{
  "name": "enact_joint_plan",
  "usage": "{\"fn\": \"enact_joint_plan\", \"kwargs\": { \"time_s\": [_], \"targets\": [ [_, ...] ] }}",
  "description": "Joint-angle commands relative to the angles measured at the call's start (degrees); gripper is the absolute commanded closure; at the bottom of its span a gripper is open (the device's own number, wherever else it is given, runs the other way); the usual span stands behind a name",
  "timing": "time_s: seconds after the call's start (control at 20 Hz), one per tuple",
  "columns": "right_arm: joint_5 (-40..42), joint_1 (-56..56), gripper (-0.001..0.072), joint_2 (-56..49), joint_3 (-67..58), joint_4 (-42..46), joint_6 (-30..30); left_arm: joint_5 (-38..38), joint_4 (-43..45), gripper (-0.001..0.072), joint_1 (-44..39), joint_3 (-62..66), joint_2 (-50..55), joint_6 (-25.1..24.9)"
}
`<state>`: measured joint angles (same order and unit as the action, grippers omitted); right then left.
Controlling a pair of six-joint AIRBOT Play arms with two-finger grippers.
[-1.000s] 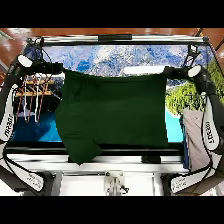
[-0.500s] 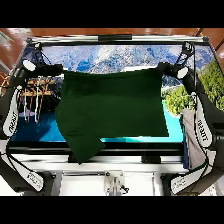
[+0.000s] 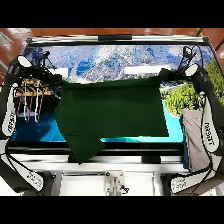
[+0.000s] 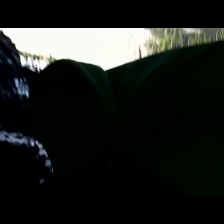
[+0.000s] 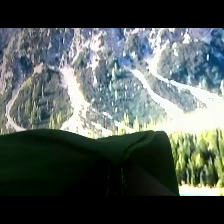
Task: Fold the shirts.
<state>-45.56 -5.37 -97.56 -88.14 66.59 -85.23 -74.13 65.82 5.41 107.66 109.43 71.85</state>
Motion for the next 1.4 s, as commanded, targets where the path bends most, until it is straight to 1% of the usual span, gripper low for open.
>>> {"fn": "enact_joint_plan", "kwargs": {
  "time_s": [0.0, 0.1, 0.15, 0.4, 0.6, 0.65, 0.8, 1.1, 1.15, 1.2, 1.25, 1.3, 1.35],
  "targets": [
    [-17.25, -2.08, 0.0641, 1.44, 0.02, 2.43, -3.5, -17.42, 2.62, 0.0672, 0.07, 0.92, 0.22, 1.2],
    [-21.79, -1.88, 0.0641, 0.37, 0.02, 5.55, -4.02, -18.8, 3.3, 0.0671, -0.09, -0.68, 0.96, 3.52],
    [-22.56, -1.75, 0.0641, -0.31, 0.0, 6.25, -4.09, -18.86, 3.78, 0.0672, -0.04, -1.25, 1.22, 4.57],
    [-22.6, -1.73, 0.0641, -3.06, 0.0, 6.43, -6.99, -18.93, 3.85, 0.0672, -0.61, -2.73, 1.44, 9.07],
    [-24.2, -1.55, 0.0641, -3.72, 0.02, 6.69, -7.76, -18.95, 3.91, 0.0671, -1.99, -5.62, 1.44, 10.32],
    [-25.0, -1.55, 0.0641, -3.72, 0.02, 7.82, -8.33, -18.93, 3.93, 0.0671, -1.97, -6.1, 1.44, 11.39],
    [-27.82, -1.55, 0.0641, -3.72, 0.02, 13.42, -10.54, -19.15, 4.26, 0.0671, -1.57, -6.19, 1.27, 11.82],
    [-28.13, -1.31, 0.064, -6.14, 0.07, 12.35, -11.34, -18.93, 4.33, 0.0671, -1.42, -6.19, 1.68, 11.8],
    [-27.8, -1.31, 0.0627, -6.4, 0.04, 11.89, -11.32, -18.99, 4.31, 0.0671, -1.42, -6.19, 1.68, 11.8],
    [-27.41, -1.31, 0.054, -6.32, -0.02, 11.67, -11.08, -19.32, 4.07, 0.061, -1.44, -6.16, 1.68, 11.78],
    [-27.61, -1.31, 0.034, -5.9, -0.48, 11.61, -10.1, -19.87, 3.63, 0.0377, -1.44, -6.14, 1.62, 11.78],
    [-28.59, -1.38, 0.0241, -5.16, -1.22, 11.54, -8.57, -20.48, 3.65, 0.0235, -1.42, -5.9, 1.49, 11.82],
    [-30.18, -1.38, 0.0241, -3.91, -2.32, 12.09, -6.91, -20.96, 3.63, 0.0234, -1.38, -5.46, 1.01, 11.89]
  ]
}}
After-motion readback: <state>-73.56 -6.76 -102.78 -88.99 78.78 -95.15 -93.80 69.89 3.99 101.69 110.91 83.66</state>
